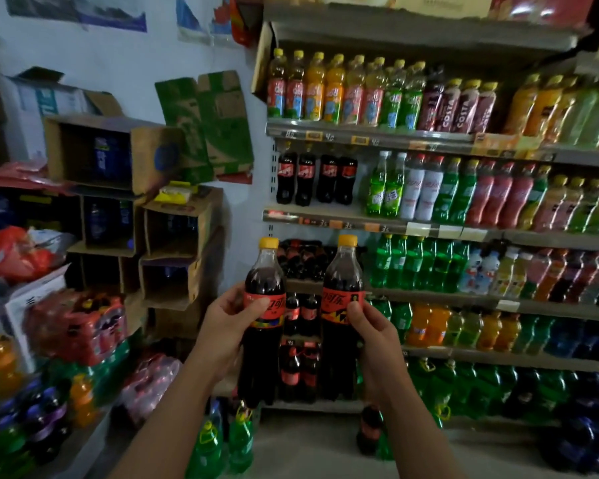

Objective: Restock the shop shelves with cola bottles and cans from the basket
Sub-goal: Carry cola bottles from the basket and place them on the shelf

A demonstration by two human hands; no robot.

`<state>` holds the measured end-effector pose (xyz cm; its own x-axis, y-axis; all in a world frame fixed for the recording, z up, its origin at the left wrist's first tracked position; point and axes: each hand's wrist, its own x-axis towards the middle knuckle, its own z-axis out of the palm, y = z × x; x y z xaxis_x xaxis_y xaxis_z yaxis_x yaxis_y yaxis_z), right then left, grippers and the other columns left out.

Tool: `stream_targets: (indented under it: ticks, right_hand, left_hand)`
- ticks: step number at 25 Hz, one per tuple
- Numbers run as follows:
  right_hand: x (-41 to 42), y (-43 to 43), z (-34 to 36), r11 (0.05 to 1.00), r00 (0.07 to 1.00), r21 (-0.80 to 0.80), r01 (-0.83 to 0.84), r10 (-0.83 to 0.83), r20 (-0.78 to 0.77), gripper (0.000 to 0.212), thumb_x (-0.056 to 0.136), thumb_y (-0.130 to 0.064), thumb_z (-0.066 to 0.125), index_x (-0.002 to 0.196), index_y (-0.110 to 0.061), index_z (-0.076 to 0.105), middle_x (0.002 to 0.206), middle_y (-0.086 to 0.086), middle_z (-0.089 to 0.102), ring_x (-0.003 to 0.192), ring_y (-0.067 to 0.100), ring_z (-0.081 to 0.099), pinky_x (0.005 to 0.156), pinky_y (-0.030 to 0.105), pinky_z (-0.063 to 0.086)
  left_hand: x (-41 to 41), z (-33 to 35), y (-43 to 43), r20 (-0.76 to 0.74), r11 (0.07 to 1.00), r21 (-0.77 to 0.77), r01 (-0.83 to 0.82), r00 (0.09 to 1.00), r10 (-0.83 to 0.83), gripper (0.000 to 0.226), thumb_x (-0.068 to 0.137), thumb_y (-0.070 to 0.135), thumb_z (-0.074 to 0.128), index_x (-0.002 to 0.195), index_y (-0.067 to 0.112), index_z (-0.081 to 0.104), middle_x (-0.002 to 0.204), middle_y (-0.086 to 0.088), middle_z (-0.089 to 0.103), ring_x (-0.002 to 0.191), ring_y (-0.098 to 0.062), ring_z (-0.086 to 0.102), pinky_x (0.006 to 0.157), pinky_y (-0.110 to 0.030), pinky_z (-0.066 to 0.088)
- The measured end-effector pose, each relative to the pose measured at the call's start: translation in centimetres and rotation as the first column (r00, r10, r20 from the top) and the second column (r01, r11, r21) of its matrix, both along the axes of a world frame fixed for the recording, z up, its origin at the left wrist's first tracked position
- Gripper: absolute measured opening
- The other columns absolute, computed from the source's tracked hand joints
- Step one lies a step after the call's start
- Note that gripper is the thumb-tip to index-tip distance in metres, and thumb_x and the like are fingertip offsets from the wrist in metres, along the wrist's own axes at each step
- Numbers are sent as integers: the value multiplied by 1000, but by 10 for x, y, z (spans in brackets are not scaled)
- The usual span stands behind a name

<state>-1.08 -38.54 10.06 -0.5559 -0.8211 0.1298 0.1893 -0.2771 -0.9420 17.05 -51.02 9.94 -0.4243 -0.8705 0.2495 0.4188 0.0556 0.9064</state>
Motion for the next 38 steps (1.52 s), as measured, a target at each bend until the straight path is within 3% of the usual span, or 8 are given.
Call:
stream_targets:
  ticks: [7, 11, 15, 20, 28, 33, 36, 38]
  right_hand:
    - [-93, -116, 23, 999, 994, -43, -28, 23, -106, 41, 75, -33, 67, 112, -15, 70, 103, 5, 76, 97, 19, 72, 79, 35, 56]
    - [-133, -199, 28, 998, 990, -68, -9, -1, -143, 36, 78, -33, 66, 110, -17, 71, 105, 6, 76, 101, 20, 71, 89, 40, 54]
    - [-167, -274, 35, 995, 990, -94, 38, -51, -131, 32, 79, -33, 64, 107, -19, 72, 103, 6, 76, 100, 21, 71, 84, 38, 55]
    - [-213, -347, 56, 988, 987, -135, 72, -90, -132, 31, 80, -31, 65, 106, -15, 73, 103, 11, 75, 97, 25, 72, 80, 36, 55]
    - [-297, -427, 77, 974, 981, -217, 69, -106, -162, 36, 85, -30, 64, 114, -11, 69, 112, 15, 72, 107, 31, 68, 96, 49, 51]
    - [-347, -465, 98, 960, 976, -280, 8, -68, -208, 38, 88, -28, 60, 120, -8, 65, 115, 13, 71, 110, 27, 67, 89, 39, 54]
    - [-377, -487, 103, 943, 970, -331, -17, -66, -236, 55, 76, -40, 77, 120, -8, 66, 117, 18, 69, 113, 32, 65, 95, 46, 51]
    - [-391, -498, 100, 938, 964, -342, -48, -46, -263, 62, 67, -46, 83, 116, -12, 69, 115, 18, 70, 112, 32, 65, 91, 42, 52]
  left_hand:
    - [-86, 27, -122, -26, 997, -72, 4, 1000, -6, 52, 65, 18, 83, 114, 14, 67, 108, -8, 72, 101, -23, 69, 80, -31, 53]
    - [-133, 36, -209, -4, 994, -107, 19, 1000, -19, 72, 51, 39, 89, 116, 17, 67, 112, -8, 71, 104, -22, 68, 83, -32, 51]
    - [-178, 48, -293, -6, 990, -112, 86, 996, -88, 60, 51, 32, 87, 107, 21, 70, 108, -7, 73, 102, -22, 69, 80, -29, 53]
    - [-234, 74, -372, 14, 973, -162, 163, 987, -163, 67, 59, 29, 82, 122, 17, 62, 117, -8, 69, 110, -25, 65, 90, -39, 51]
    - [-327, 112, -438, 5, 949, -235, 209, 977, -214, 46, 66, 20, 80, 111, 24, 67, 105, 0, 74, 102, -19, 69, 83, -32, 53]
    - [-374, 121, -475, 31, 933, -280, 227, 973, -228, 68, 60, 27, 83, 124, 20, 60, 117, -3, 69, 112, -20, 64, 93, -36, 51]
    - [-396, 122, -499, 50, 920, -306, 245, 969, -241, 73, 56, 23, 83, 125, 23, 58, 120, 0, 68, 115, -18, 62, 95, -37, 50]
    - [-407, 120, -512, 81, 899, -337, 280, 960, -268, 74, 57, 20, 82, 126, 23, 57, 123, -1, 66, 118, -19, 61, 97, -38, 49]
